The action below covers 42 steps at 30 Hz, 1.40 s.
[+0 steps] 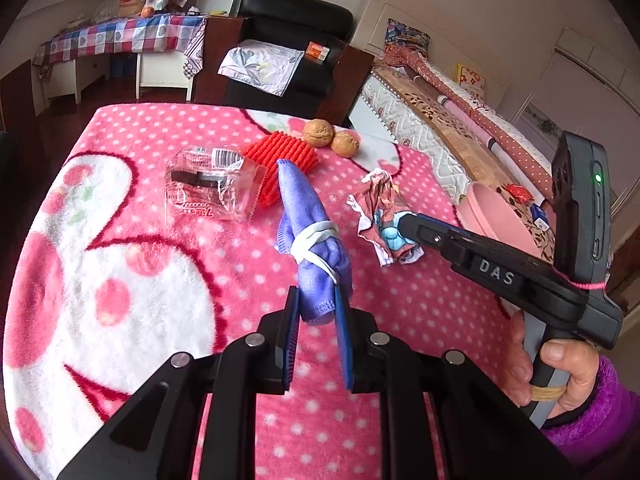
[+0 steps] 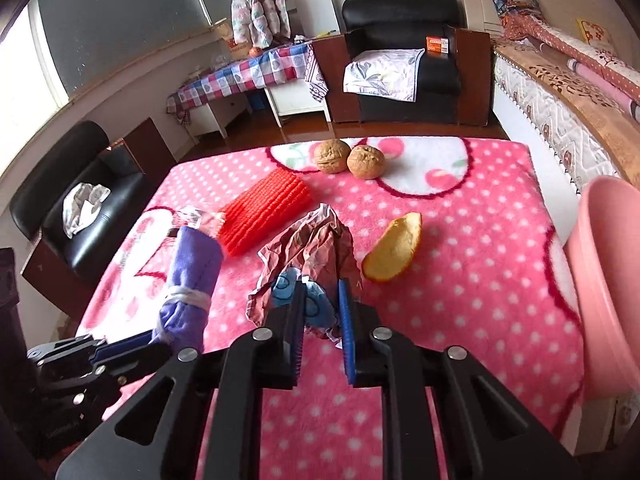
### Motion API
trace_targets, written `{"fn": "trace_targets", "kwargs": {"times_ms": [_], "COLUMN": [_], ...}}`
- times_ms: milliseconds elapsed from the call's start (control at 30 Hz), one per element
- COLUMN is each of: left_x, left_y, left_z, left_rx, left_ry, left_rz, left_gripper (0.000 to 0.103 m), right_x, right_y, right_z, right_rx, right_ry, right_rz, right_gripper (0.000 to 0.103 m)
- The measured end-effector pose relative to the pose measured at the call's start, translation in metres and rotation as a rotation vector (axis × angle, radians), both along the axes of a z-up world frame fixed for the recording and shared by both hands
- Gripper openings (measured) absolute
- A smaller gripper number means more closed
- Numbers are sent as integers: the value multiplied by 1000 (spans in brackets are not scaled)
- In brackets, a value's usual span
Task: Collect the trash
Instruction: 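Carry the blue cloth and wrapper over the pink bucket and open both tools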
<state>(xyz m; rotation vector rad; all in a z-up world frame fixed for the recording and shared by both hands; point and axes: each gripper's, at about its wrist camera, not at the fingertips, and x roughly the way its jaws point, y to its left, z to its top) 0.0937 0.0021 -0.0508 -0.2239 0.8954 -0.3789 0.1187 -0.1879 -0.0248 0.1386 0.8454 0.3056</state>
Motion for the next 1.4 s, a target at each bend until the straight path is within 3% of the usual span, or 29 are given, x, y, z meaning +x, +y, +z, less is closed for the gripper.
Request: {"fn": "trace_targets", "kwargs": {"times_ms": [367,633,1000,1400], "left_x": [-10,-8,7,28], "left_y": [-29,-72,-153,-247], "left_z": [24,41,54,57], "left_rx": [-1,-1,23,48], "left_ry": [-56,-91,-113,-123], "left_rz": [-57,-136,-264,-379], "left_gripper": [16,16,16,16], "right_x": [-45,-70,-90,-92], "right_y": [-46,-109,-201,-255], "right_z": [29,40,36,20], "right_rx": [75,85,85,83], "right_ry": [-61,-111,-149,-145], "right_rz": [-72,-222,-443,-537], "right_gripper": [16,16,16,16]}}
